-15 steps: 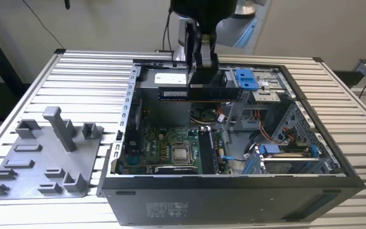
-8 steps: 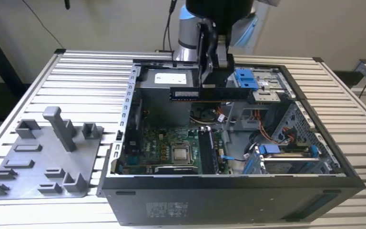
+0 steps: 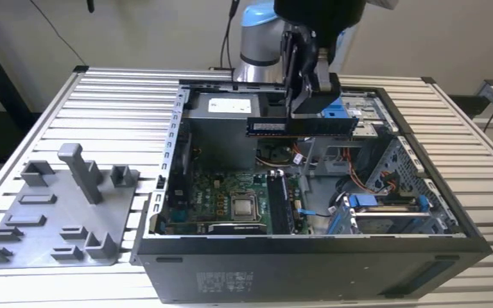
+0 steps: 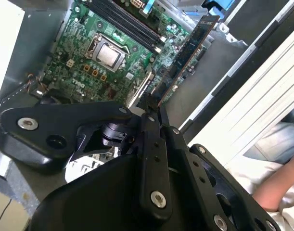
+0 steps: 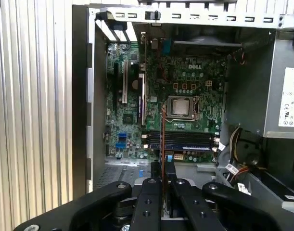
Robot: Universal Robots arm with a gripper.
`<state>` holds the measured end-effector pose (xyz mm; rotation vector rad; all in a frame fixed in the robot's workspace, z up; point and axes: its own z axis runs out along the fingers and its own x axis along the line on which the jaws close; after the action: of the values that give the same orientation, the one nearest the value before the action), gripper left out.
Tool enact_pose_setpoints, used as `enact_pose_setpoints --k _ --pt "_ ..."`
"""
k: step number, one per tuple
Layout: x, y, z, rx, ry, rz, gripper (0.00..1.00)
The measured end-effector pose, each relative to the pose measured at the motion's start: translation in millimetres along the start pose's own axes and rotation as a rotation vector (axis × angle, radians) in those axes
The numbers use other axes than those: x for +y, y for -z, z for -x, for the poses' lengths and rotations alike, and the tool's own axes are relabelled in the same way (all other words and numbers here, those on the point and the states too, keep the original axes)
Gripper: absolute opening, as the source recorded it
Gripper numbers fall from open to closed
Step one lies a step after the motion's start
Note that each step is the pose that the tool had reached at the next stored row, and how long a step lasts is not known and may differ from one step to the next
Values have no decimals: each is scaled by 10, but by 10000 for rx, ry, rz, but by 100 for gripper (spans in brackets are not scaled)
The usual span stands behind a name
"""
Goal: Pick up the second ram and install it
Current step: 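Pick up the second ram and move it above second insertion slot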
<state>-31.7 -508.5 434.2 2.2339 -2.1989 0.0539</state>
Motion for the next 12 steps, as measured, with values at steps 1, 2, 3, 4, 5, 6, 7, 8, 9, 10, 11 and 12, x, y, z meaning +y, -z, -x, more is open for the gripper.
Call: enact_pose_setpoints --k 1,2,3,4,5,6,7,8,9,10,11,12 --pt "-24 0 0 0 -1 0 14" --pt "-49 -1 -1 0 -1 0 14" --pt "-74 -1 -1 0 -1 0 14" --pt "-100 -2 -2 0 -2 0 14" --pt "-125 -2 -2 0 0 0 14" --pt "-149 -3 -2 1 -1 1 14" --pt "-174 -3 -3 1 0 0 14" --pt "-199 -4 -3 0 -1 0 14" --pt "-224 -4 -4 0 -1 1 14" --pt "-245 -5 -4 0 -1 0 14" --pt "-258 -5 -4 0 -1 0 14" --pt "-271 -5 -4 0 -1 1 14"
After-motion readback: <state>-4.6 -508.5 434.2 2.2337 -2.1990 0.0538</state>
